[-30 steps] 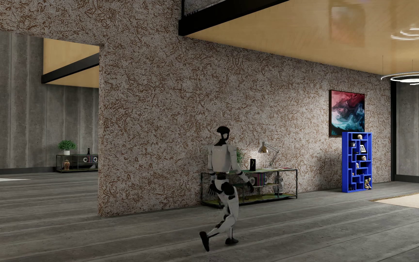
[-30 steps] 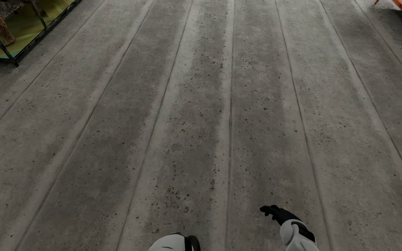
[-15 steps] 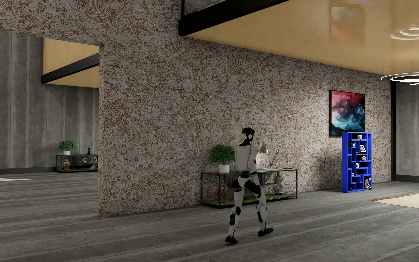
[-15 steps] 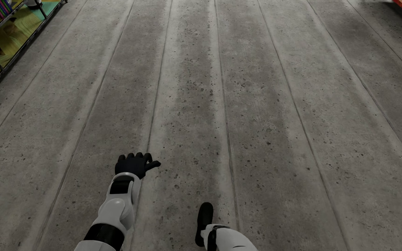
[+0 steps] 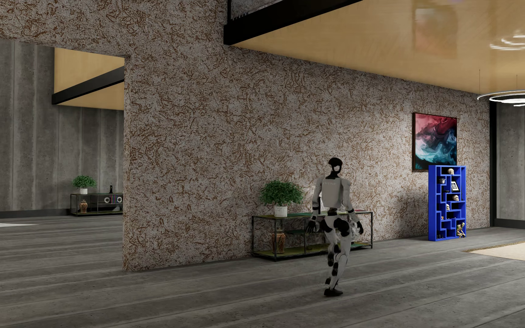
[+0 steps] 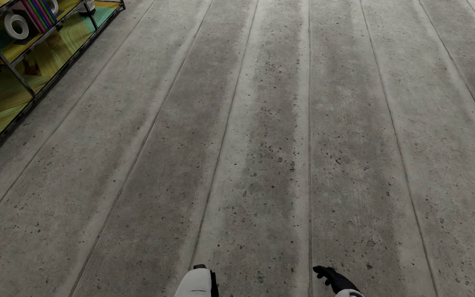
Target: Move towards blue shelves
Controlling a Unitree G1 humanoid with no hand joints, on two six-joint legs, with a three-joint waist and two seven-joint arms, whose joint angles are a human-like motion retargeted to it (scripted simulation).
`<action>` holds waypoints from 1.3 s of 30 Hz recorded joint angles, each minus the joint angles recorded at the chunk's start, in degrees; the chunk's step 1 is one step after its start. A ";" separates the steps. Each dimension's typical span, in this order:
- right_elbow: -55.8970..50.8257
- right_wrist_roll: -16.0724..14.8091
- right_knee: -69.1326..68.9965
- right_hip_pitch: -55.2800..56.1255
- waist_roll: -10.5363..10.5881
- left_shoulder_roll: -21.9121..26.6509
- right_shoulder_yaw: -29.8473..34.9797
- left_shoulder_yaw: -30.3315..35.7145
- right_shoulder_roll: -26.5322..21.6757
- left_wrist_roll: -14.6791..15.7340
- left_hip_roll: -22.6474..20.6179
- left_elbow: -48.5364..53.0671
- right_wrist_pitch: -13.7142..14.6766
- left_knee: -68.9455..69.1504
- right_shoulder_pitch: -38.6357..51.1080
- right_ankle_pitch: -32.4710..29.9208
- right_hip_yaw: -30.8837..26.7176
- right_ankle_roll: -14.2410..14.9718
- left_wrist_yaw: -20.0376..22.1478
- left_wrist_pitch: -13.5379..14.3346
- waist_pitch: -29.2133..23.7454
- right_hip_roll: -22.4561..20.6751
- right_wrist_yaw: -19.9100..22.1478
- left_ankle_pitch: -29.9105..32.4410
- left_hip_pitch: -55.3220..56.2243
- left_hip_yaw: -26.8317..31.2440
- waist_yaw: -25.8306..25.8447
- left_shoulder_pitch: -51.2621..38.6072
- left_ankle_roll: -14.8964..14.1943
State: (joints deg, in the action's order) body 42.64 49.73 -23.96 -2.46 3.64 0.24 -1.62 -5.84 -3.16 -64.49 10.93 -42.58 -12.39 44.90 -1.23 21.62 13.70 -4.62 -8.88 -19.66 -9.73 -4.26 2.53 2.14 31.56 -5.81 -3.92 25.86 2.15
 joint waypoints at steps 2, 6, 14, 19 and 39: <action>-0.67 1.49 5.62 -7.08 -0.05 1.32 3.19 3.19 -3.03 -6.61 -4.94 -2.32 0.38 -30.33 5.47 1.82 -0.12 1.63 -3.05 0.45 0.09 -0.52 0.61 1.01 -2.03 4.25 -0.87 0.04 -2.16; -3.18 -1.54 4.53 -17.37 -1.33 0.57 1.61 -1.17 -4.43 -11.87 -12.38 1.69 -0.37 -26.92 8.11 3.94 2.31 5.13 -3.64 3.26 -0.47 1.35 3.13 2.12 1.26 7.92 -1.61 -1.28 -3.43; -7.38 -1.85 -54.07 12.17 -8.97 1.60 3.03 2.94 -1.86 -13.48 -14.41 -5.85 -0.79 -14.71 -5.71 -17.35 -3.85 0.82 -2.22 1.27 -1.93 18.64 0.73 -8.41 -15.63 -1.48 0.85 -17.23 0.92; -7.28 -4.73 -30.55 30.04 -9.31 6.17 -1.86 9.01 -1.53 -16.53 -16.83 0.42 -2.33 -24.25 -16.96 -19.48 -1.87 2.75 3.88 9.70 -0.88 17.27 1.81 -15.36 -32.64 -0.98 5.23 -32.37 0.35; 1.68 1.12 -1.25 2.79 1.15 -0.92 -2.24 3.76 4.99 -6.49 3.93 -1.06 7.31 10.34 4.83 -2.11 -3.35 -0.23 -3.26 2.94 0.42 -1.27 7.28 -1.27 -2.50 -4.06 0.39 -3.28 -0.53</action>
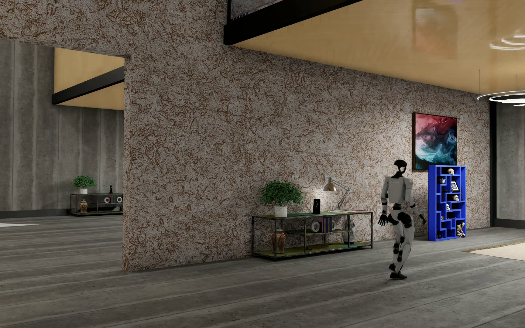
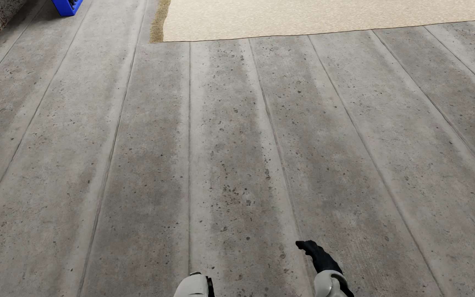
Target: Move towards blue shelves
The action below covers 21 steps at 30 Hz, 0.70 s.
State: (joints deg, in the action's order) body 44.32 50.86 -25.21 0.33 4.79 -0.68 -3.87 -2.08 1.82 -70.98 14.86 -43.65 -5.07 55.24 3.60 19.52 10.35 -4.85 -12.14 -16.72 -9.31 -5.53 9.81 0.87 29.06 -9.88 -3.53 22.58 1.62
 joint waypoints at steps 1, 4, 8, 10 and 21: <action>-1.66 -0.45 1.72 -2.87 0.15 -0.72 1.11 -0.87 -0.64 -0.24 0.22 0.09 1.72 -12.91 2.77 1.21 -0.68 0.54 -0.99 0.94 0.12 -0.56 1.54 1.31 0.29 -2.65 -0.58 0.85 1.13; -7.62 -1.63 8.04 -12.38 -0.07 -0.44 4.27 0.05 -3.12 -5.61 -8.42 0.11 1.68 -48.96 7.77 3.45 -0.03 2.19 -3.39 2.20 0.51 -1.04 4.33 -0.55 -0.08 1.58 -1.25 -0.41 -7.81; -10.15 -3.16 1.95 -20.41 -2.21 -2.35 7.32 -5.37 -6.33 -5.54 -12.27 5.11 -2.46 -34.40 4.78 -1.00 2.94 3.82 2.40 1.34 0.20 2.02 2.83 8.59 1.85 -1.57 -1.59 -2.88 3.05; -5.02 -0.41 -15.16 -16.27 -4.69 -5.86 10.53 -10.87 -7.54 1.88 -12.57 9.18 -6.30 -25.31 2.28 -12.64 2.57 3.05 8.40 0.23 -0.32 7.12 -1.38 3.74 0.60 -4.16 -2.57 -3.00 6.27; -3.26 -9.54 -14.80 29.11 -8.97 1.58 -7.11 3.00 -3.31 -2.39 -22.02 3.65 -10.37 -36.94 -25.28 -18.50 -2.72 3.54 9.76 6.03 -0.41 19.26 3.09 -15.51 -32.36 2.76 5.22 -27.48 1.63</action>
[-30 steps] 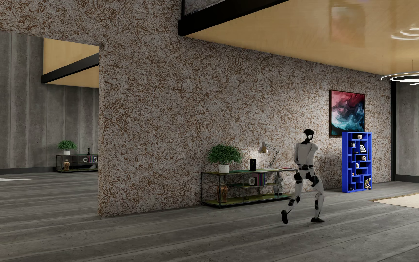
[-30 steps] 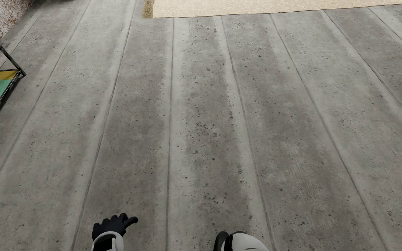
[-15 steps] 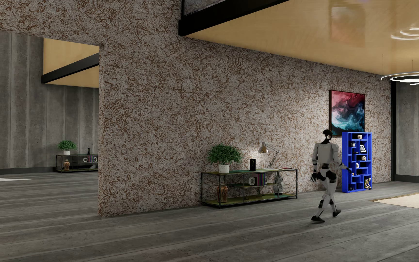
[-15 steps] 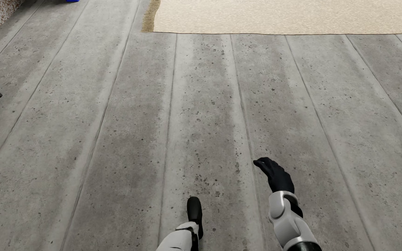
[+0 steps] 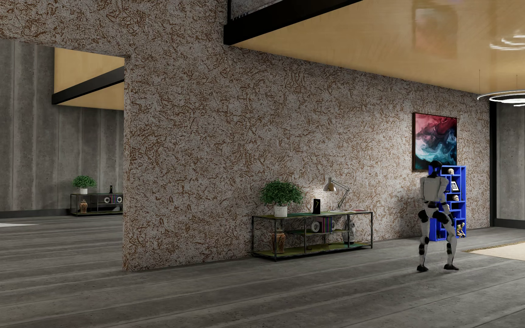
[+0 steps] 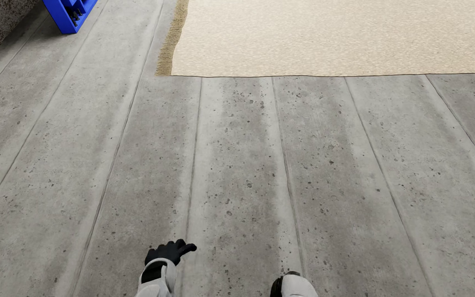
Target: Move towards blue shelves
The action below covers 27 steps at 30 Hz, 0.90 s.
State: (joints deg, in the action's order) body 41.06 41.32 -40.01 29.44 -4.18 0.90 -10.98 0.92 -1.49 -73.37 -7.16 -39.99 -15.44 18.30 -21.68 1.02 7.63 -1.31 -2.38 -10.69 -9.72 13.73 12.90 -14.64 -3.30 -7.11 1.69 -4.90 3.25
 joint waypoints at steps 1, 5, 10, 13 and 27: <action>0.12 -0.70 15.71 -0.94 0.07 0.29 -1.27 0.28 1.02 2.17 -0.15 1.73 -0.72 -1.21 -1.27 -0.81 -0.66 0.16 1.03 0.19 0.03 -1.23 0.41 -1.43 -2.22 0.95 0.16 -1.44 -0.61; 2.65 0.83 25.22 0.07 0.78 3.23 -0.76 5.15 3.31 1.73 1.70 3.43 -4.55 1.29 -3.10 0.65 8.26 -1.26 1.38 -2.25 -0.50 -0.81 -4.37 -3.37 -10.55 2.41 -0.24 -2.55 -3.80; 3.55 1.50 3.97 -4.89 5.47 4.18 -1.78 2.45 5.57 2.22 14.21 -3.00 -3.29 37.63 1.63 4.90 11.94 -5.80 -2.12 -8.36 -1.17 -3.68 -2.16 19.27 -4.14 0.63 0.50 6.31 -5.86; 6.78 5.55 6.14 -13.15 8.59 3.13 1.63 1.97 2.27 0.96 18.66 -7.51 -2.75 56.43 12.47 10.62 11.91 -5.18 -6.63 -9.94 -1.30 -9.17 -3.07 17.09 11.01 0.94 -1.35 12.11 -2.64; -7.47 8.60 14.84 -46.20 7.81 2.46 15.59 -8.29 -3.68 -1.18 11.00 0.90 6.37 -0.03 32.30 17.01 3.44 -2.83 -6.73 -6.74 0.58 -20.64 0.75 20.88 29.53 -16.18 -6.72 18.01 8.45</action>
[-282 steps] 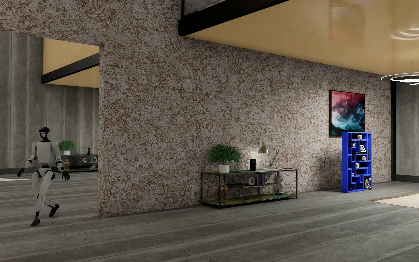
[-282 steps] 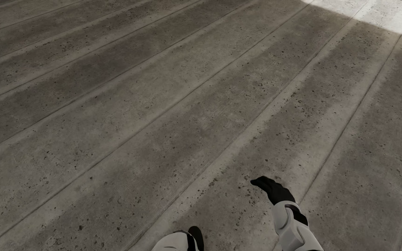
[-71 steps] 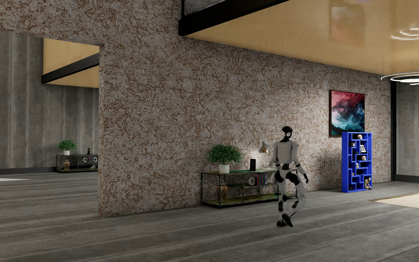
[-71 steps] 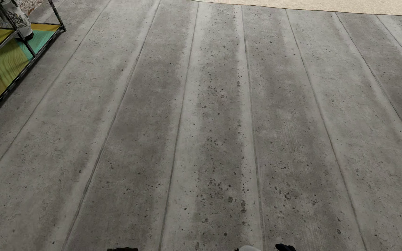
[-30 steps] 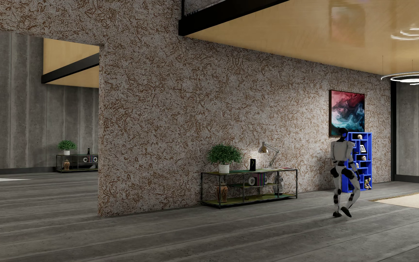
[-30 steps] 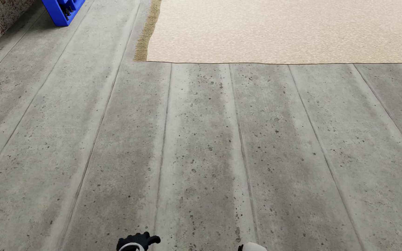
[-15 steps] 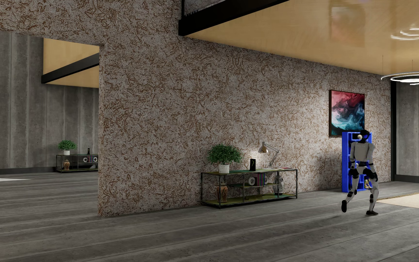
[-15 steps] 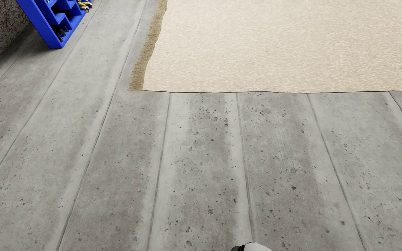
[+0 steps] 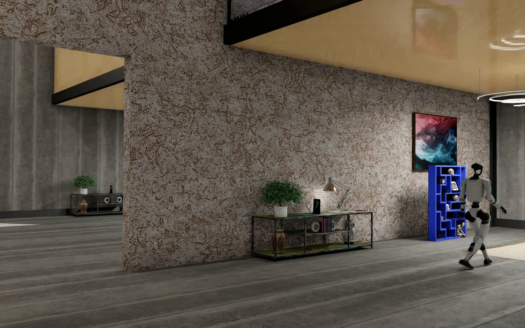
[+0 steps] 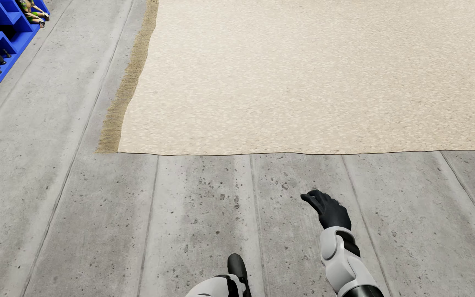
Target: Move towards blue shelves
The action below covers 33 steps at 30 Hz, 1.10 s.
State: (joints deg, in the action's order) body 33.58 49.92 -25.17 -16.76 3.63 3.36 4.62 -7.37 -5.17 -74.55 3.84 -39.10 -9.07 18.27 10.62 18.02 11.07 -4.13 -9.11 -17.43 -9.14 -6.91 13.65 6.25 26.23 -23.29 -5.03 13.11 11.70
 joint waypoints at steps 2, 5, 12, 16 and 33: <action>7.83 0.83 -17.68 4.33 -2.35 -2.95 1.39 -2.50 0.02 2.66 1.34 -0.56 -3.64 8.89 -3.78 -11.86 -0.64 3.54 4.41 -1.98 -0.32 4.12 -4.69 -4.20 -1.63 -1.56 -0.80 -0.69 2.45; 18.39 -1.02 -46.66 19.19 -5.42 -5.57 -2.44 -0.45 -0.34 1.57 -2.45 -6.23 -11.15 10.69 -10.57 -19.21 -0.59 3.40 12.72 -3.12 -0.59 14.32 -16.11 -11.78 -8.73 -1.81 -0.07 -5.99 1.10; 10.31 -2.90 -27.04 44.69 -7.81 -4.51 -11.97 12.92 2.31 -0.35 -13.44 -0.98 -6.26 1.17 -36.33 -15.57 -3.35 -2.08 21.97 5.65 0.14 20.72 -17.41 -19.94 -27.37 11.44 7.01 -20.04 -2.09; 9.82 -0.22 18.06 44.67 -8.05 -0.43 -11.72 13.52 5.04 5.65 -15.12 4.47 -6.02 -3.01 -39.25 -16.00 -3.58 11.04 8.24 7.81 0.11 12.04 -21.18 -24.54 -36.48 14.85 7.25 -22.73 -4.29; 6.78 2.33 1.34 15.19 1.73 -1.42 -9.50 0.40 -1.39 5.85 9.64 -1.36 0.26 24.02 0.63 0.15 1.93 2.65 0.62 0.53 -1.47 4.13 -12.38 -5.65 -1.82 6.90 0.43 9.61 -7.96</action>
State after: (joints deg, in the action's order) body 40.37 52.25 -23.83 -1.57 5.36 1.94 -4.88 -6.97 -6.56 -68.71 13.48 -40.45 -8.81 42.30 11.25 18.17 13.00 -1.49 -8.49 -16.90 -10.62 -2.78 1.26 0.59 24.41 -16.40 -4.60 22.72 3.74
